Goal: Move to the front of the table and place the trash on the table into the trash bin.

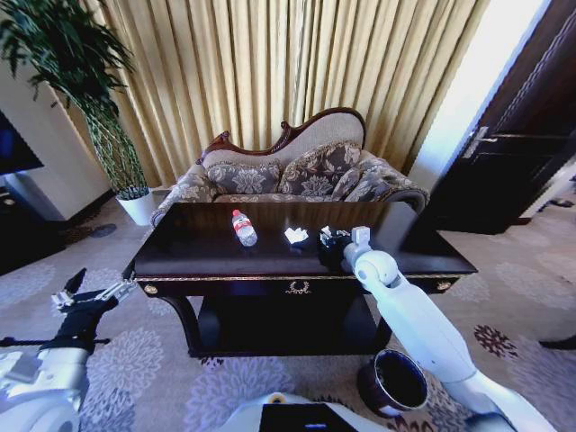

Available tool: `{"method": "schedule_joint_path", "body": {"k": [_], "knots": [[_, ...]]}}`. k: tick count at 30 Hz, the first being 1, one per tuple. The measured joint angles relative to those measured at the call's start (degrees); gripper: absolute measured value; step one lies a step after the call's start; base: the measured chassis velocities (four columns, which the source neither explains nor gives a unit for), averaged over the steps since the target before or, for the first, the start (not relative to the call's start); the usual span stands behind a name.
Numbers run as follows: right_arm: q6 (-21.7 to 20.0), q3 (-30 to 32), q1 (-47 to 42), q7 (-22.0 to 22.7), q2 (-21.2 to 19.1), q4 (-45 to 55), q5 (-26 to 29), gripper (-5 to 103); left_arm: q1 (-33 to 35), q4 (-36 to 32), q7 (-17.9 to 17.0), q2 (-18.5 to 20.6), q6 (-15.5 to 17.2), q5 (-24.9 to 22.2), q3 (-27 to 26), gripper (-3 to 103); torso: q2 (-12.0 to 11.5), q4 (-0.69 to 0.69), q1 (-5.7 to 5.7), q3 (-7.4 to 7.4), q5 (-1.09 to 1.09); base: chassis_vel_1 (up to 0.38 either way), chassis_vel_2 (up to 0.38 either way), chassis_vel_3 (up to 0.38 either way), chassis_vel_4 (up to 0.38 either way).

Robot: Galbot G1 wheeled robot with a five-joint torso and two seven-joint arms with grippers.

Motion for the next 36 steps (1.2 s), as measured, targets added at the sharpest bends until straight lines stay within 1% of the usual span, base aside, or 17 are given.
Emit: {"method": "schedule_joint_path", "body": {"k": [1, 2, 5, 6, 7, 8, 17, 21, 23, 24, 27, 28, 31, 32, 34, 35, 36], "knots": [[0.00, 0.08, -0.11, -0.02, -0.13, 0.15, 0.00, 23, 0.00, 0.00, 0.00, 0.02, -0.06, 0.00, -0.02, 100, 0.00, 0.00, 0.00, 0.00, 0.00, 0.000, 0.000, 0.000, 0.000], [0.00, 0.08, -0.11, -0.02, -0.13, 0.15, 0.00, 23, 0.00, 0.00, 0.00, 0.02, -0.06, 0.00, -0.02, 100, 0.00, 0.00, 0.00, 0.00, 0.00, 0.000, 0.000, 0.000, 0.000], [0.07, 0.34, -0.50, -0.05, -0.41, 0.47, 0.01, 7, 0.11, 0.00, 0.11, 0.01, -0.25, 0.06, -0.03, 100, 0.00, 0.00, 0.00, 0.00, 0.00, 0.000, 0.000, 0.000, 0.000], [0.07, 0.34, -0.50, -0.05, -0.41, 0.47, 0.01, 7, 0.11, 0.00, 0.11, 0.01, -0.25, 0.06, -0.03, 100, 0.00, 0.00, 0.00, 0.00, 0.00, 0.000, 0.000, 0.000, 0.000], [0.11, 0.46, -0.68, -0.06, -0.50, 0.57, 0.02, 3, 0.13, 0.00, 0.18, 0.00, -0.30, 0.09, -0.03, 100, 0.00, 0.00, 0.00, 0.00, 0.00, 0.000, 0.000, 0.000, 0.000], [0.14, 0.67, -0.89, -0.07, -0.58, 0.68, 0.03, 2, 0.15, 0.00, 0.23, 0.02, -0.37, 0.10, -0.04, 100, 0.00, 0.00, 0.00, 0.00, 0.00, 0.000, 0.000, 0.000, 0.000], [0.24, 1.09, -1.64, -0.18, -1.20, 1.89, 0.35, 1, 0.20, 0.00, 0.41, 0.00, -0.46, 0.12, -0.10, 100, 0.00, 0.00, 0.00, 0.00, 0.00, 0.000, 0.000, 0.000, 0.000], [1.76, 2.07, -2.40, -0.27, -1.61, 3.47, 1.40, 1, 0.06, 0.00, 0.40, 0.11, -0.46, 0.05, -0.05, 100, 0.00, 0.01, 0.00, 0.00, 0.01, 0.000, 0.000, 0.000, 0.000], [4.12, 5.43, -5.10, -0.77, -1.74, 6.96, 1.84, 1, -0.23, 0.00, 0.37, 0.41, -0.47, -0.22, 0.06, 100, 0.00, 0.02, 0.00, 0.00, 0.00, 0.000, 0.000, 0.000, 0.000], [4.12, 5.43, -5.10, -0.77, -1.74, 6.96, 1.84, 1, -0.23, 0.00, 0.37, 0.41, -0.47, -0.22, 0.06, 100, 0.00, 0.02, 0.00, 0.00, 0.00, 0.000, 0.000, 0.000, 0.000], [9.03, 13.41, -14.51, -2.94, -3.17, 14.23, -0.71, 1, -0.94, 0.00, 0.35, 0.80, -0.46, -0.41, 0.62, 100, 0.00, -0.03, -0.01, 0.00, 0.00, 0.000, 0.000, 0.000, 0.000], [9.03, 13.41, -14.51, -2.94, -3.17, 14.23, -0.71, 1, -0.94, 0.00, 0.35, 0.80, -0.46, -0.41, 0.62, 100, 0.00, -0.03, -0.01, 0.00, 0.00, 0.000, 0.000, 0.000, 0.000], [10.79, 19.11, -20.91, -3.01, -3.80, 18.37, -1.42, 1, -1.44, 0.00, 0.37, 0.77, -0.46, -0.49, 0.68, 100, 0.01, -0.02, -0.02, -0.01, 0.01, 0.000, 0.000, 0.000, 0.000], [10.79, 19.11, -20.91, -3.01, -3.80, 18.37, -1.42, 1, -1.44, 0.00, 0.37, 0.77, -0.46, -0.49, 0.68, 100, 0.01, -0.02, -0.02, -0.01, 0.01, 0.000, 0.000, 0.000, 0.000], [11.49, 24.61, -25.53, -2.79, -3.82, 22.12, -2.02, 1, -1.57, 0.00, 0.36, 0.80, -0.46, -1.13, 0.58, 100, 0.00, 0.01, -0.01, 0.00, 0.01, 0.000, 0.000, 0.000, 0.000], [11.49, 24.61, -25.53, -2.79, -3.82, 22.12, -2.02, 1, -1.57, 0.00, 0.36, 0.80, -0.46, -1.13, 0.58, 100, 0.00, 0.01, -0.01, 0.00, 0.01, 0.000, 0.000, 0.000, 0.000], [11.54, 26.34, -27.07, -2.72, -3.65, 23.51, -2.16, 1, -1.61, 0.00, 0.36, 0.85, -0.46, -1.29, 0.58, 100, 0.01, 0.01, -0.01, 0.00, -0.01, 0.000, 0.000, 0.000, 0.000]]}}
